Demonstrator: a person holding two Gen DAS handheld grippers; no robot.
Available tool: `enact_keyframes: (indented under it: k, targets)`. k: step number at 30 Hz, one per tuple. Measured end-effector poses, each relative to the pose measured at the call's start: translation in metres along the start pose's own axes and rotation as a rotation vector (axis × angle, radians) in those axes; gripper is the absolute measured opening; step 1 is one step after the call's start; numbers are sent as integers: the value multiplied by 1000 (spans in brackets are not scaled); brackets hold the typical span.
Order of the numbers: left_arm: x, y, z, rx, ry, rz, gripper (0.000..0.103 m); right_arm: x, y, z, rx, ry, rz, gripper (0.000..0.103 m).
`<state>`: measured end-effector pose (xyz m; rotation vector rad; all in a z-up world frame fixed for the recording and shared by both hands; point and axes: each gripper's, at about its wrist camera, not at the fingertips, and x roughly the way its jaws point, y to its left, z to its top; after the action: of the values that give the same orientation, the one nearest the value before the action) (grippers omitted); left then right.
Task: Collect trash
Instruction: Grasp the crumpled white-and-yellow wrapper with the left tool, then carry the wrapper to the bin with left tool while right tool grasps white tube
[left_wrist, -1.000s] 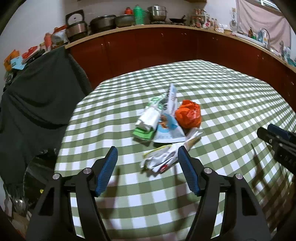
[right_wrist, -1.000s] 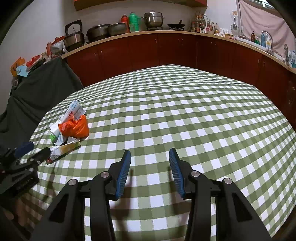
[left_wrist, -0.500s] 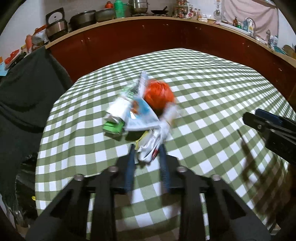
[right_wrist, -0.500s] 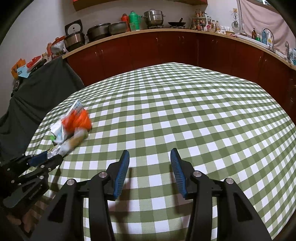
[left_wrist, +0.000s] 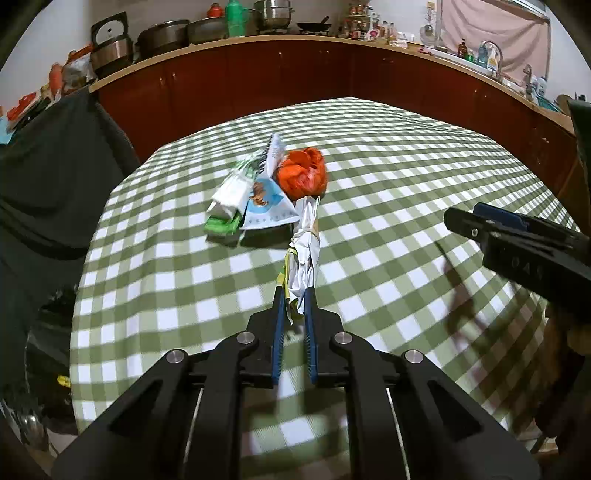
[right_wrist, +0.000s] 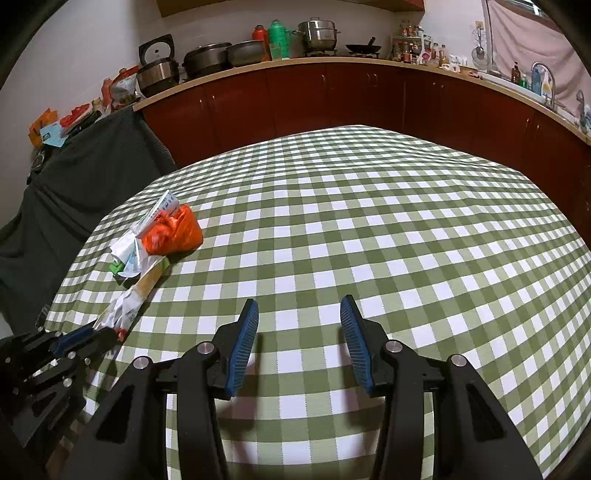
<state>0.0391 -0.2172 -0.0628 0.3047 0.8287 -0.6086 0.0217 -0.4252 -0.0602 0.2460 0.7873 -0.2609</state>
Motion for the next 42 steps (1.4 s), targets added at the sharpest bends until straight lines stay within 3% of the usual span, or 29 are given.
enact_keyframes:
  k: [9,12,15,19,23,27,42]
  targets:
    - [-7,15,-7,-53,7,27,14,1,0,-2,-4,8,0,46]
    - [-8,15,-4,-67,-4,35,23,0,-3,-3,2,9,-1,46]
    - [-7,13,1,-64,-20,44,44,0,-5,-3,4,9,-3,46]
    - [-3,9,8,-48,-30,52,51,0,-7,-2,3,9,-1,46]
    - [11,8,11,-34,2,55,49,1,-6,-1,2,10,1,46]
    - [16,6,9,-15,15,17,19,1,-4,0,-2,12,-1,46]
    - [-20,19,-6,-44,-15,-34,17,9,41,10,-77,10,36,46]
